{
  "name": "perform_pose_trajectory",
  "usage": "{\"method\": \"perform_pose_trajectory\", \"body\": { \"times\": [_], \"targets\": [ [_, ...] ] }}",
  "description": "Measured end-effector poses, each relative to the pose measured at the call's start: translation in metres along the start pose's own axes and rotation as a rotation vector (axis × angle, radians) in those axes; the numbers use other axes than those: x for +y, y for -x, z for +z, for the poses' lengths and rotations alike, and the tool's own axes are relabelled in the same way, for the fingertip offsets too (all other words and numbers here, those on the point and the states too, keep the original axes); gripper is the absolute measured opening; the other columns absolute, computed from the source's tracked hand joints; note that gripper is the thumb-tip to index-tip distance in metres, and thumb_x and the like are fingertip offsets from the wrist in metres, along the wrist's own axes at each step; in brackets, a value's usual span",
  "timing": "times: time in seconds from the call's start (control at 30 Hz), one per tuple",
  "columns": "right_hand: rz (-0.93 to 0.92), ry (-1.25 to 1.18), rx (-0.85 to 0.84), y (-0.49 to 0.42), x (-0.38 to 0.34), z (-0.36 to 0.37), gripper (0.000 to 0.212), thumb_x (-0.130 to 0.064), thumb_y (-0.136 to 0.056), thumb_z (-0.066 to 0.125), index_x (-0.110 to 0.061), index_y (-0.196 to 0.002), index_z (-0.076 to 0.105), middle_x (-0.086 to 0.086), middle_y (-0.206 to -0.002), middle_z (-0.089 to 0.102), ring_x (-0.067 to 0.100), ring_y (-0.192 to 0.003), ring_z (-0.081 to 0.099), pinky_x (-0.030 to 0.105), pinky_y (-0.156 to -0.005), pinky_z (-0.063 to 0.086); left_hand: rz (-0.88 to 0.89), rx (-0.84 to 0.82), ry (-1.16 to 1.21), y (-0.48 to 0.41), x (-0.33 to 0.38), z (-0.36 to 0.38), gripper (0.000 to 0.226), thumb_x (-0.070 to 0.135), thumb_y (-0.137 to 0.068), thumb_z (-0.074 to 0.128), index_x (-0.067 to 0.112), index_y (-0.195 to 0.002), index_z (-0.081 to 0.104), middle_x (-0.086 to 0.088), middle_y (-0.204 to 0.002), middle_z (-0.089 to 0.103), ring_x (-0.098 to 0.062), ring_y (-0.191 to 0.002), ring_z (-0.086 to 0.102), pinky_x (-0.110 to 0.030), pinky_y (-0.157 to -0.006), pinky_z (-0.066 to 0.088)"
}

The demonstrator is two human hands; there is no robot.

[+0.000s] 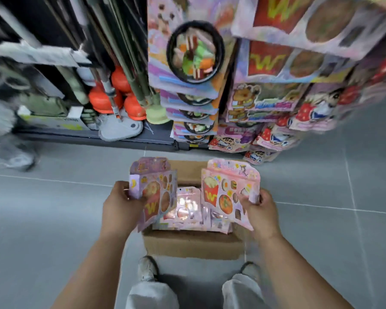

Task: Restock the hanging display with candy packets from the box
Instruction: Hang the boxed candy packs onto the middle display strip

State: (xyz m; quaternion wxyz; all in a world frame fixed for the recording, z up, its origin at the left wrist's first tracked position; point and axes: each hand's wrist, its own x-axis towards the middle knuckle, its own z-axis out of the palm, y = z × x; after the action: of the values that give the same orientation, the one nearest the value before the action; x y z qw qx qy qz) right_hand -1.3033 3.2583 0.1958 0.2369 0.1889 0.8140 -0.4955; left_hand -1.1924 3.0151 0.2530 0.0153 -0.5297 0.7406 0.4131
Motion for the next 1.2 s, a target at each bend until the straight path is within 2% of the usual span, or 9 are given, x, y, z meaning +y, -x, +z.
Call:
{"method": "perform_pose_trajectory", "body": {
  "times": [0.07, 0.2, 0.33, 0.47, 0.57, 0.73, 0.93, 1.03, 1.2],
  "targets": [
    [-0.065, -0.057, 0.028, 0.026, -0.036, -0.029, 0.021, -0.016, -0.079, 0.072, -0.01, -0.095, 0.059, 0.001, -0.08, 0.064, 0.006, -0.064, 0.057, 0.011, -0.046, 0.041, 0.043, 0.005, 0.048, 0.027, 0.034, -0.027, 0.024, 0.014, -0.081, 0.071, 0.019, -0.088, 0.049, 0.0, -0.079, 0.058, -0.025, -0.08, 0.053, -0.031, -0.067, 0.036],
    [-0.185, -0.128, 0.05, 0.075, -0.091, -0.089, 0.021, -0.022, -0.08, 0.071, -0.016, -0.096, 0.059, -0.007, -0.083, 0.065, 0.014, -0.076, 0.062, 0.026, -0.06, 0.042, 0.085, 0.012, 0.142, 0.085, 0.08, -0.079, 0.028, 0.016, -0.079, 0.073, 0.021, -0.097, 0.052, -0.005, -0.088, 0.064, -0.027, -0.079, 0.059, -0.035, -0.07, 0.046],
    [-0.288, -0.191, 0.027, 0.108, -0.127, -0.146, 0.017, -0.024, -0.086, 0.066, -0.017, -0.1, 0.061, -0.001, -0.091, 0.068, 0.018, -0.083, 0.065, 0.029, -0.064, 0.046, 0.094, -0.044, 0.33, 0.13, 0.095, -0.119, 0.028, 0.031, -0.067, 0.074, 0.028, -0.092, 0.062, -0.008, -0.092, 0.074, -0.031, -0.08, 0.07, -0.054, -0.08, 0.056],
    [-0.398, -0.199, 0.029, 0.126, -0.164, -0.195, 0.011, -0.024, -0.088, 0.062, -0.024, -0.1, 0.061, -0.009, -0.088, 0.068, 0.014, -0.084, 0.064, 0.025, -0.062, 0.044, 0.147, -0.087, 0.551, 0.163, 0.121, -0.146, 0.019, -0.003, -0.091, 0.055, 0.005, -0.108, 0.058, -0.023, -0.1, 0.068, -0.019, -0.061, 0.07, -0.031, -0.058, 0.06],
    [-0.43, -0.22, 0.023, 0.13, -0.189, -0.217, 0.011, -0.028, -0.088, 0.062, -0.025, -0.099, 0.06, -0.008, -0.092, 0.068, 0.018, -0.088, 0.063, 0.03, -0.068, 0.046, 0.195, -0.077, 0.652, 0.185, 0.148, -0.156, 0.024, -0.004, -0.093, 0.051, 0.007, -0.114, 0.056, -0.02, -0.099, 0.068, -0.025, -0.07, 0.065, -0.034, -0.059, 0.058],
    [-0.506, -0.264, 0.006, 0.134, -0.232, -0.231, 0.007, -0.029, -0.087, 0.063, -0.028, -0.093, 0.061, -0.002, -0.098, 0.068, 0.02, -0.093, 0.064, 0.04, -0.081, 0.05, 0.207, -0.113, 0.755, 0.203, 0.193, -0.166, 0.024, 0.008, -0.095, 0.054, 0.022, -0.114, 0.059, -0.015, -0.108, 0.069, -0.039, -0.092, 0.068, -0.067, -0.073, 0.052],
    [-0.566, -0.305, 0.042, 0.138, -0.284, -0.226, 0.018, -0.033, -0.088, 0.062, -0.026, -0.105, 0.062, -0.004, -0.102, 0.068, 0.019, -0.098, 0.062, 0.04, -0.087, 0.05, 0.3, -0.137, 0.841, 0.177, 0.238, -0.189, 0.027, 0.007, -0.098, 0.046, 0.024, -0.117, 0.057, -0.013, -0.108, 0.068, -0.033, -0.087, 0.067, -0.055, -0.073, 0.057],
    [-0.589, -0.286, 0.065, 0.136, -0.311, -0.213, 0.021, -0.037, -0.089, 0.059, -0.029, -0.108, 0.06, -0.006, -0.105, 0.066, 0.017, -0.101, 0.06, 0.037, -0.085, 0.047, 0.335, -0.179, 0.832, 0.154, 0.253, -0.204, 0.03, 0.009, -0.099, 0.045, 0.024, -0.123, 0.056, -0.012, -0.111, 0.069, -0.035, -0.091, 0.068, -0.054, -0.084, 0.053],
    [-0.602, -0.287, 0.129, 0.128, -0.359, -0.198, 0.035, -0.042, -0.09, 0.055, -0.022, -0.118, 0.056, 0.0, -0.114, 0.063, 0.022, -0.108, 0.058, 0.041, -0.09, 0.048, 0.414, -0.231, 0.749, 0.119, 0.28, -0.225, 0.02, 0.017, -0.099, 0.048, 0.031, -0.107, 0.06, -0.012, -0.107, 0.071, -0.037, -0.091, 0.07, -0.058, -0.084, 0.053]
  ]
}}
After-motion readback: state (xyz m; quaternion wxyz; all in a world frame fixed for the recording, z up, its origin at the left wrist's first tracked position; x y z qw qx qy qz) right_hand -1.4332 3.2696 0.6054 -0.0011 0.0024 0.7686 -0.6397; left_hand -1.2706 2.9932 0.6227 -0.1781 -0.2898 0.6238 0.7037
